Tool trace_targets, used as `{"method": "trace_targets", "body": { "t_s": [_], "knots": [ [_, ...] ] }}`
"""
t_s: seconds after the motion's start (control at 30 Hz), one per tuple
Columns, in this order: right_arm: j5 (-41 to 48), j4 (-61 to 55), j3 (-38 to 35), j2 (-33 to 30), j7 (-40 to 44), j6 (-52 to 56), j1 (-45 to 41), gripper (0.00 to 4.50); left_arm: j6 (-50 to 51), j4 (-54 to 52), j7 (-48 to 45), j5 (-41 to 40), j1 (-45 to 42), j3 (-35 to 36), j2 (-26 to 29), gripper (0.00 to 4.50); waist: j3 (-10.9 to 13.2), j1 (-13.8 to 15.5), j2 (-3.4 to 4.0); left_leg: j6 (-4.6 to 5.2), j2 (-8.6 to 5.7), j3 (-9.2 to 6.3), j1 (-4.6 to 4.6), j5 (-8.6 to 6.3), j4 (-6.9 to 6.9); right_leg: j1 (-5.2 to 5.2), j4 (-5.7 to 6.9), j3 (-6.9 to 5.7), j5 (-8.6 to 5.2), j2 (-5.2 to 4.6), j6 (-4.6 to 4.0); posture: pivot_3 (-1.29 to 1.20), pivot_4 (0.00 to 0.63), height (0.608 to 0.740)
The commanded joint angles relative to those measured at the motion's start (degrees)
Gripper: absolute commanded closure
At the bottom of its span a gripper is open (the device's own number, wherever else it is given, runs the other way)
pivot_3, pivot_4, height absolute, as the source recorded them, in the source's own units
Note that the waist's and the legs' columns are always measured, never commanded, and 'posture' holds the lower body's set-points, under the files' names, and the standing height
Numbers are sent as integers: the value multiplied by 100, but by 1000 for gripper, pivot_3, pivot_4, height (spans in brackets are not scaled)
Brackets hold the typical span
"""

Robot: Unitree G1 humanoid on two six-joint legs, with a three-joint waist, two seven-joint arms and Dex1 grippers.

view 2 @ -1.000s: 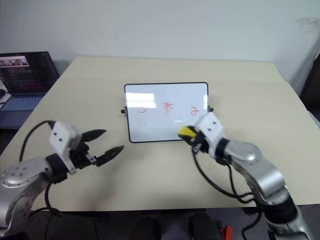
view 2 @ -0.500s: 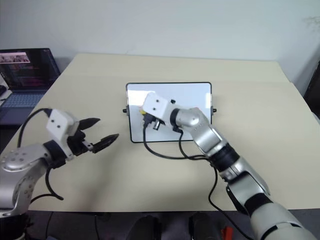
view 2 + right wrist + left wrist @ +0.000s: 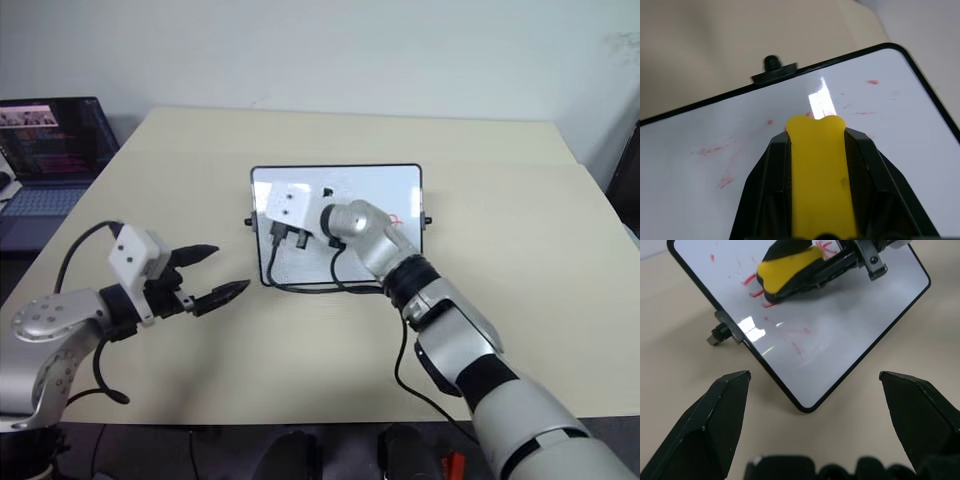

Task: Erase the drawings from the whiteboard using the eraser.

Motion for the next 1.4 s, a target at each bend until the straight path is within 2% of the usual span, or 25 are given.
{"method": "trace_targets", "body": {
  "t_s": [0.03,0.17,0.23,0.33,0.47,0.57,0.8,0.93,1.1,1.2,1.33,1.4],
  "knots": [
    [-199,22,7,-6,146,-103,-16,3377,-120,-158,-34,-17,-22,138,109,0,0,0,0,0,0,0,2,0,1,0,5,0,0,0,0,0,150,740],
    [-405,320,-277,99,-871,-504,-378,3377,-136,-89,-60,24,-65,115,125,0,1,-1,1,0,-1,-2,6,0,6,-1,25,1,-1,0,-1,0,150,740],
    [-431,522,-350,182,-1046,-616,-548,3377,-143,-70,-70,40,-83,90,131,0,1,-2,0,-1,-4,0,5,1,7,-8,36,3,-1,0,-2,0,150,740],
    [-493,787,-301,254,-916,-696,-621,3377,-141,-68,-66,51,-107,57,120,0,1,-2,0,-1,-5,2,6,1,7,-11,40,5,-3,0,-4,0,150,740],
    [-615,854,44,294,200,-554,-347,3378,-128,-112,-40,51,-88,50,94,0,1,-2,1,-1,-4,1,4,1,3,-12,34,5,-5,0,-7,0,150,740],
    [-713,785,140,278,502,-541,-223,3378,-121,-140,-35,43,-45,76,92,0,1,-2,0,0,-2,-2,6,1,4,-11,36,4,-5,0,-8,0,150,740],
    [-788,1178,-290,441,-1069,-958,-854,3378,-106,-178,-142,-17,63,105,147,0,4,2,2,-1,-5,-3,16,4,12,-12,71,3,-6,0,-9,0,150,740],
    [-856,1524,-229,567,-849,-988,-944,3378,-138,-116,-169,15,12,85,136,0,3,-4,0,-1,-8,-1,16,4,7,-13,70,0,-15,1,-23,0,150,740],
    [-925,1683,-87,647,-114,-868,-755,3378,-128,-108,-226,-5,-16,49,126,0,3,-3,0,-1,1,-3,3,2,0,-27,67,0,-24,2,-32,0,150,740],
    [-967,1652,-88,620,-35,-870,-662,3378,-110,-102,-220,-19,-13,74,113,0,3,-4,0,-2,2,-5,7,2,1,-23,68,0,-25,1,-32,0,150,740],
    [-963,1749,-344,612,-978,-1039,-1004,3378,-103,-141,-285,-42,7,56,139,0,4,2,1,-2,-1,-7,12,2,5,-20,76,-5,-24,1,-33,0,150,740],
    [-981,1835,-367,606,-1143,-1074,-1103,3378,-102,-147,-311,-39,-8,47,144,0,4,4,1,-2,-2,-5,12,3,7,-20,79,-8,-24,1,-33,0,150,740]
  ]
}}
